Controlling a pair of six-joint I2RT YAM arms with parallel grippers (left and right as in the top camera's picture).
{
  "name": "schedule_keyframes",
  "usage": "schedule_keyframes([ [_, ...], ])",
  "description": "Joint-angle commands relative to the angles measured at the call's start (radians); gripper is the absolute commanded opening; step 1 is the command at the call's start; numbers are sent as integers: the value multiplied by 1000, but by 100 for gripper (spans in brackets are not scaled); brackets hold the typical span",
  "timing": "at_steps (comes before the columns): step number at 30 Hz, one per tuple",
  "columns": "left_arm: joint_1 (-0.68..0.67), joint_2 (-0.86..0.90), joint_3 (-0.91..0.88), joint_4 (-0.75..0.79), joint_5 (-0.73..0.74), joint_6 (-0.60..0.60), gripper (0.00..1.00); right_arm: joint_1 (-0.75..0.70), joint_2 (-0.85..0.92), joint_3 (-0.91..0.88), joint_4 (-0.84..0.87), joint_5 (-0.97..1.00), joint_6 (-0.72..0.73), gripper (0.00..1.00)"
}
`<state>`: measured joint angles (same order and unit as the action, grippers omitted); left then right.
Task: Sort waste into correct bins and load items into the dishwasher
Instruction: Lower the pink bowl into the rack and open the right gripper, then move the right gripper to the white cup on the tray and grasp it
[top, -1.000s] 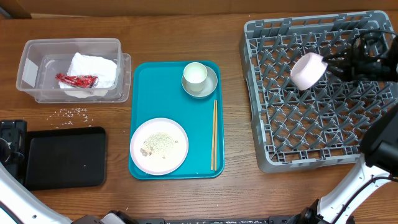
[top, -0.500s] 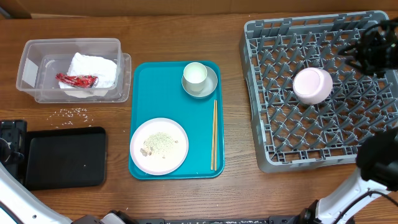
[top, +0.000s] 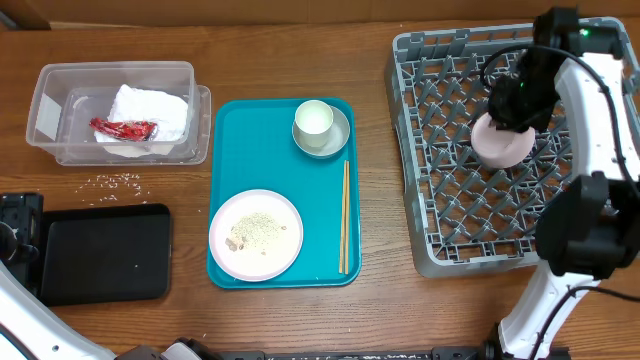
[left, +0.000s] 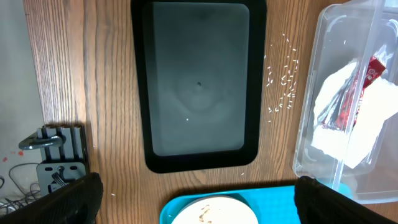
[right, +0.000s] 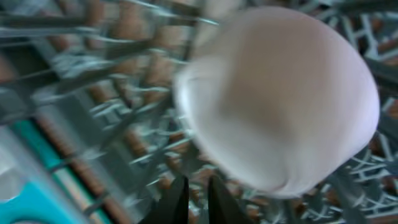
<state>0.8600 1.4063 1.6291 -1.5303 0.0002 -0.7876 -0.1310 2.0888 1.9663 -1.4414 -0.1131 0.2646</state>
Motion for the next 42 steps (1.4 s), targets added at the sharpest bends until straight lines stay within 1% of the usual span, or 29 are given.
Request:
schedule_keyframes([
  [1, 4, -14, 5, -2, 0, -21, 100, -44, 2, -15, 11, 183, 81, 8],
  [4, 4, -14, 5, -2, 0, -21, 100, -76, 2, -15, 8, 183, 81, 4],
  [8, 4, -14, 5, -2, 0, -21, 100, -115, 1, -11, -6, 183, 91, 4],
  [10, 4, -14, 5, -2, 0, -21, 100, -131, -2, 9, -40, 179, 111, 4],
  [14, 4, -14, 5, -2, 0, -21, 100, -130, -48, 51, -91, 136, 102, 4],
  [17, 4, -14, 5, -2, 0, -21, 100, -99, -125, 57, -93, 6, 34, 4],
  [19, 4, -14, 5, -2, 0, -21, 100, -63, -177, 57, -90, -145, -54, 4],
  [21, 4, -14, 5, -2, 0, -21, 100, -10, -218, 57, -90, -296, -137, 6],
  [22, 4, -14, 5, -2, 0, -21, 100, 23, -232, 57, -83, -350, -146, 10],
  [24, 4, -14, 5, -2, 0, -21, 100, 99, -241, 56, -49, -409, -145, 32],
  [25, 4, -14, 5, -2, 0, -21, 100, 130, -241, 56, -34, -413, -138, 45],
  [26, 4, -14, 5, -2, 0, -21, 100, 172, -238, 52, -8, -412, -135, 50],
  [27, 4, -14, 5, -2, 0, -21, 100, 213, -233, 46, 21, -412, -135, 65],
  [28, 4, -14, 5, -2, 0, -21, 100, 262, -229, 37, 66, -410, -135, 100],
  [31, 4, -14, 5, -2, 0, -21, 100, 385, -216, 2, 195, -362, -135, 100],
  [35, 4, -14, 5, -2, 0, -21, 100, 573, -179, -19, 348, -124, -123, 100],
  [38, 4, -14, 5, -2, 0, -21, 100, 677, -166, -19, 406, -80, -124, 100],
  [42, 4, -14, 5, -2, 0, -21, 100, 769, -163, -19, 561, -58, -142, 100],
])
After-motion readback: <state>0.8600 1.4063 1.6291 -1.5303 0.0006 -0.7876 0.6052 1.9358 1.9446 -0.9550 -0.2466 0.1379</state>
